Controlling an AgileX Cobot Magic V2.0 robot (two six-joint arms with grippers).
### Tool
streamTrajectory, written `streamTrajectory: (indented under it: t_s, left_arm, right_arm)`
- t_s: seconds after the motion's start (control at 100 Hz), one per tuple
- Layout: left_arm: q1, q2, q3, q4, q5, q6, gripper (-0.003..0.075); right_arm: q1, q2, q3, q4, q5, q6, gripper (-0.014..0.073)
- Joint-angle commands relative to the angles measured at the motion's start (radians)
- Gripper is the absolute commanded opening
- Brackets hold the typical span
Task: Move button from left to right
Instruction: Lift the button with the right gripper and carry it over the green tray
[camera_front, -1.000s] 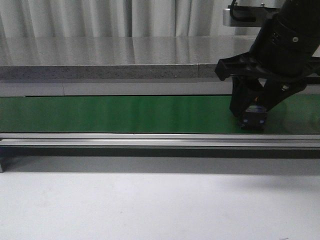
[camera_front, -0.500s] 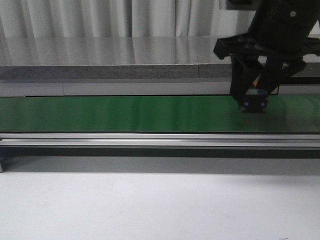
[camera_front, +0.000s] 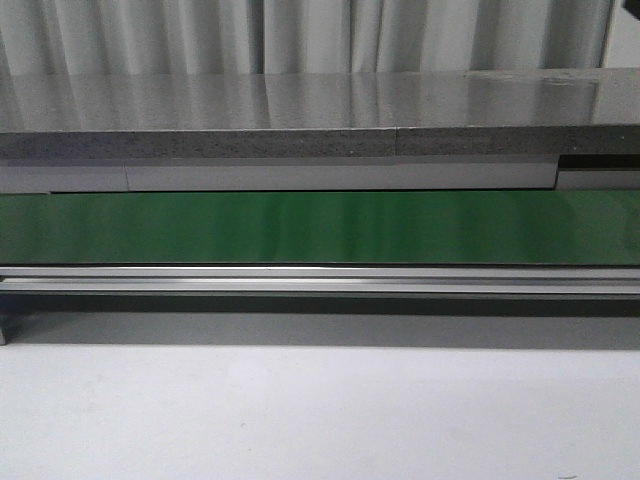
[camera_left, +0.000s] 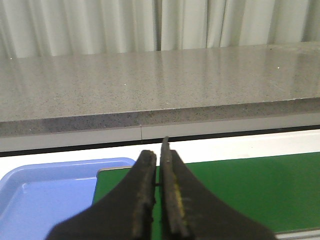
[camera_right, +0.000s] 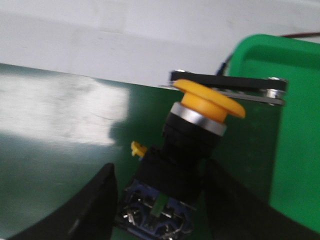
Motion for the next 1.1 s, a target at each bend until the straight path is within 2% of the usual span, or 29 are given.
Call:
streamTrajectory:
  t_s: [0.0, 0.18, 0.34, 0.66, 1.09]
  left_arm:
    - [-0.010, 0.003, -0.027, -0.008, -0.080, -0.003, 0.0005]
    - [-0.010, 0.003, -0.027, -0.008, -0.080, -0.003, 0.0005]
    - [-0.010, 0.003, -0.027, -0.008, -0.080, -0.003, 0.0005]
    - [-0.010, 0.003, -0.027, -0.008, -0.080, -0.003, 0.0005]
    - [-0.010, 0.003, -0.027, -0.008, -0.080, -0.003, 0.0005]
  right_arm:
    - [-0.083, -0.046, -0.032, -0.018, -0.041, -0.058, 0.0223]
    - [-0.249, -0.040, -0.032, -0.018, -0.111, -0.100, 0.0223]
    - [-0.336, 0.004, -0.032, -0.017, -0.122, -0.122, 0.0223]
    - [-0.371, 0.190, -0.032, -0.015, -0.173, -0.276, 0.0223]
    - [-0.400, 0.287, -0.032, -0.006, -0.173, -0.281, 0.0225]
